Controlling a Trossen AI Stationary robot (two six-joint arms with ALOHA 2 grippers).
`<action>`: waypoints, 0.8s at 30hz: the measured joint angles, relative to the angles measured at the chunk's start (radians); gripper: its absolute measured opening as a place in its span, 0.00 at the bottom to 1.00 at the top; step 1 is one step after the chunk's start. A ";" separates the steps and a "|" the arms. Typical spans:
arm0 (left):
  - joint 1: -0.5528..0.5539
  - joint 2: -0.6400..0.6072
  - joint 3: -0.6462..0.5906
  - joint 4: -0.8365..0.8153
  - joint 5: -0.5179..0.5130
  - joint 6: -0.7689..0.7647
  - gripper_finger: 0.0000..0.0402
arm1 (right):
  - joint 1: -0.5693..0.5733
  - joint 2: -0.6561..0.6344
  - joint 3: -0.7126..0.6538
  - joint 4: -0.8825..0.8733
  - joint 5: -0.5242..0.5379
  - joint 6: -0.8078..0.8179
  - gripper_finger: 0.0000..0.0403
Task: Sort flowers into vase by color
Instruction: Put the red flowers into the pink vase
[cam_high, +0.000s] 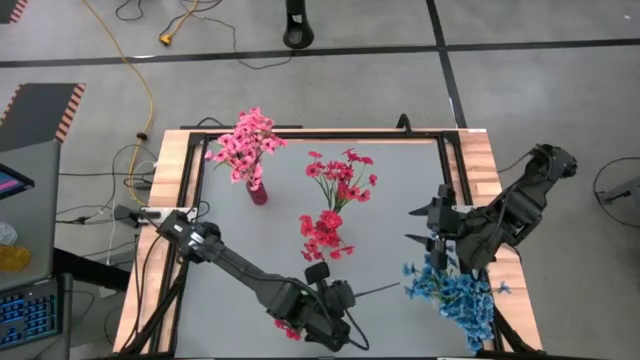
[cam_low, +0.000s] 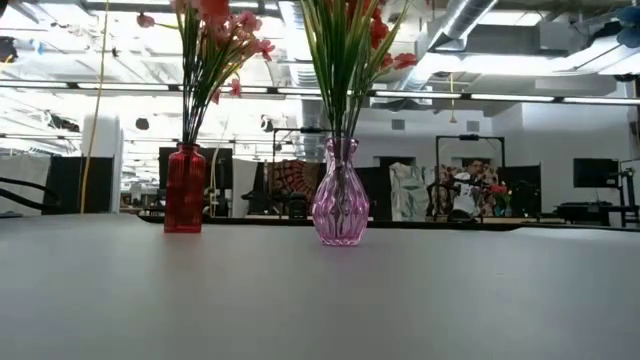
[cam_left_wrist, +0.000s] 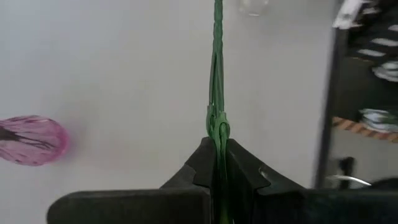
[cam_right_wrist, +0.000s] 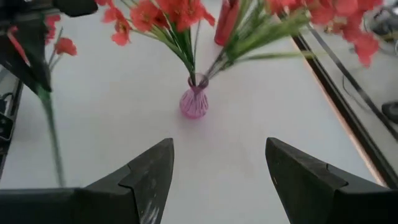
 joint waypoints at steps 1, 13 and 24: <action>0.000 -0.011 0.000 -0.001 0.012 -0.001 0.02 | -0.003 0.000 0.000 0.024 -0.002 -0.032 0.70; 0.051 -0.148 0.000 0.001 0.175 -0.131 0.02 | -0.003 0.005 0.000 0.376 -0.110 -0.454 0.70; 0.155 -0.181 0.000 0.055 0.423 -0.272 0.02 | -0.003 0.107 0.000 0.518 -0.155 -0.675 0.70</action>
